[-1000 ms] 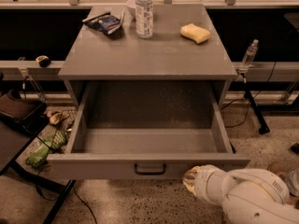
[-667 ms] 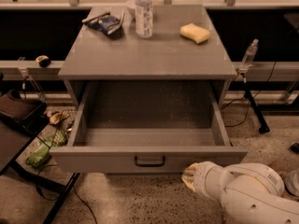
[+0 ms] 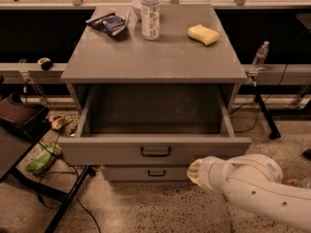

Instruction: Close top drawer

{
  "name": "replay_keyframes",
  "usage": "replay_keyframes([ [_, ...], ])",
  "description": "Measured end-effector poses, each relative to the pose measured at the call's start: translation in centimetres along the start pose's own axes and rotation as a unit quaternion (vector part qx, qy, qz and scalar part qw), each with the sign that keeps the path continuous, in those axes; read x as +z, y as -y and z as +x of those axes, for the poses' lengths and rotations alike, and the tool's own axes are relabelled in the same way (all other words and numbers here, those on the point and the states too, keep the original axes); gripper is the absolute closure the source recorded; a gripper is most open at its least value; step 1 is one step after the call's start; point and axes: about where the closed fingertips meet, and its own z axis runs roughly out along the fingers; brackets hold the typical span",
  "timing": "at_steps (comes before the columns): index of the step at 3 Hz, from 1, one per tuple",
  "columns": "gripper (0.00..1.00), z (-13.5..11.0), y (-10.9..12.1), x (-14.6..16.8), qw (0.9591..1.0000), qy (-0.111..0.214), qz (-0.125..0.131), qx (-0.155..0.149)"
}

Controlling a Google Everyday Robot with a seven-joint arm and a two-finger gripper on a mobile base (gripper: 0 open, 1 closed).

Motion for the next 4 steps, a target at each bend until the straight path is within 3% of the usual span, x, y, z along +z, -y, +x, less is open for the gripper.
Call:
replay_keyframes([
  [1,1.00,-0.1,3.4,1.8,0.9997,0.002,0.011,-0.019],
  [2,1.00,-0.3,4.6,2.5,0.9995,0.002,0.015,-0.026],
  [4,1.00,-1.3,10.2,5.6,0.9984,-0.001,0.026,-0.051],
])
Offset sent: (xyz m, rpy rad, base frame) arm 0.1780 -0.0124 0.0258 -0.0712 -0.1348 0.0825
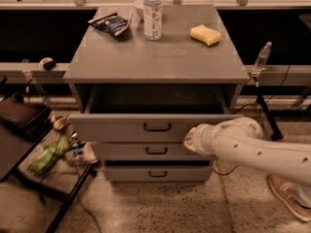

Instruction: Close top drawer

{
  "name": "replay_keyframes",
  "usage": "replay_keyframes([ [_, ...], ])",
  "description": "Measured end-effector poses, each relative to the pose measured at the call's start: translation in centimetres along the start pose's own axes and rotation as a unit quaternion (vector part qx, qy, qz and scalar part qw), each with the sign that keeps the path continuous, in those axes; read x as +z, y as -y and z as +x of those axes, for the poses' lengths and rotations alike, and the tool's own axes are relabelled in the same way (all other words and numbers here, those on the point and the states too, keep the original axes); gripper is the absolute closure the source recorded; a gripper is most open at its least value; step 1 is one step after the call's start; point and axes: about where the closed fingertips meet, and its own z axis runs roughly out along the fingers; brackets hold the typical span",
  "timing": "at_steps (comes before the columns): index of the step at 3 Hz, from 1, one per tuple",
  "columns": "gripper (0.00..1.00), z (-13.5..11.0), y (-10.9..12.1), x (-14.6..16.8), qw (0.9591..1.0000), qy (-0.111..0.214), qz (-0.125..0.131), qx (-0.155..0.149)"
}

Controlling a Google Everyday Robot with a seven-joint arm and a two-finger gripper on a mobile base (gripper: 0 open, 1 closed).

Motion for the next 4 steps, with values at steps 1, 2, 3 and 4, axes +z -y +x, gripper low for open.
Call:
replay_keyframes([
  [1,1.00,0.0,0.0,0.0,1.0000,0.000,0.000,0.000],
  [2,1.00,-0.2,2.9,1.7,1.0000,-0.001,0.003,-0.007],
  [3,0.81,-0.2,3.0,1.8,1.0000,-0.002,0.003,-0.007],
  [4,0.58,-0.1,5.1,2.7,0.9999,-0.006,0.007,-0.006],
])
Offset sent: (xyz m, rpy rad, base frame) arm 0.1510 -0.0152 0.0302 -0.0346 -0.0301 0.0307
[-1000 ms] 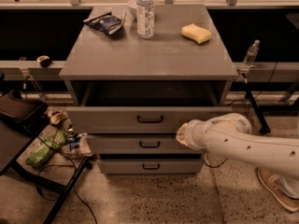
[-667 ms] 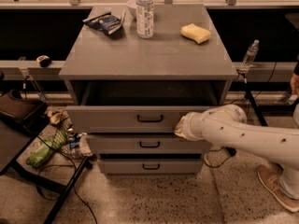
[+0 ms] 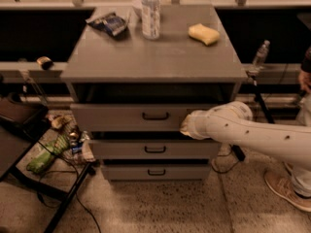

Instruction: Close top drawer

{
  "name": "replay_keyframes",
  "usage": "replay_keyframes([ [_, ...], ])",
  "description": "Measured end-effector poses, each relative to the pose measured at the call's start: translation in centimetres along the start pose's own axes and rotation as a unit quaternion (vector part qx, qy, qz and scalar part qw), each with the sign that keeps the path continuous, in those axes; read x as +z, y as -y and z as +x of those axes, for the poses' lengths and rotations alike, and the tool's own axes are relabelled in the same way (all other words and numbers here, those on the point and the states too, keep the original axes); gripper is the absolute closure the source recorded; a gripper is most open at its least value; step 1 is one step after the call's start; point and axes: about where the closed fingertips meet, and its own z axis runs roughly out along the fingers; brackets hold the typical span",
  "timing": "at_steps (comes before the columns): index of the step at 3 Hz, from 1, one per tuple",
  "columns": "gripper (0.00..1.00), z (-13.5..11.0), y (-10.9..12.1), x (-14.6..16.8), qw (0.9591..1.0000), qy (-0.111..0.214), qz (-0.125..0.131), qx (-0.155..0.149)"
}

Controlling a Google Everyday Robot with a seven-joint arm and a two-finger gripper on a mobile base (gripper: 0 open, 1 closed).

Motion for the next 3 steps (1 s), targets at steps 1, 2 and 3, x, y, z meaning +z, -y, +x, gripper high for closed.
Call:
replay_keyframes([
  [1,0.34,0.00,-0.01,0.00,1.0000,0.000,0.000,0.000],
  [2,0.04,-0.01,-0.01,0.00,1.0000,0.000,0.000,0.000],
  [3,0.00,-0.01,-0.01,0.00,1.0000,0.000,0.000,0.000],
])
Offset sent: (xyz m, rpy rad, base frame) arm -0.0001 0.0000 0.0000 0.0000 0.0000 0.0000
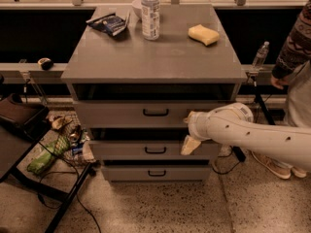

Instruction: Close top drawer

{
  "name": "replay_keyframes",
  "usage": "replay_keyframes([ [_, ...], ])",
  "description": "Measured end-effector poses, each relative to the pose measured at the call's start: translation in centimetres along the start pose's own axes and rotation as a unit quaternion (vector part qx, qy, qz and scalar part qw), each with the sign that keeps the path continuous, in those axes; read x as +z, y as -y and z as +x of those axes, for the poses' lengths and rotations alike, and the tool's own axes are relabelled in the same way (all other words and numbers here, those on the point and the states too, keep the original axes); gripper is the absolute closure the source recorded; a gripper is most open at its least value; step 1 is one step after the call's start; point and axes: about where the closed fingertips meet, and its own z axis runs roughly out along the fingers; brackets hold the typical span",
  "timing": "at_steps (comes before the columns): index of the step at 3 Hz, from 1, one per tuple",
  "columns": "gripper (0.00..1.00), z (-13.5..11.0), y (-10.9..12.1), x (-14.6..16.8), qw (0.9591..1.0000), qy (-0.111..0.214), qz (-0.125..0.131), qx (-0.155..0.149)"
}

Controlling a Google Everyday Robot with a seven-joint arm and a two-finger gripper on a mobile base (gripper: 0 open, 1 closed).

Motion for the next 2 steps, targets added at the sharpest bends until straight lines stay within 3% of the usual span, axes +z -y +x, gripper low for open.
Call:
replay_keyframes([
  [2,0.43,-0.10,-0.27,-0.18,1.0000,0.000,0.000,0.000],
])
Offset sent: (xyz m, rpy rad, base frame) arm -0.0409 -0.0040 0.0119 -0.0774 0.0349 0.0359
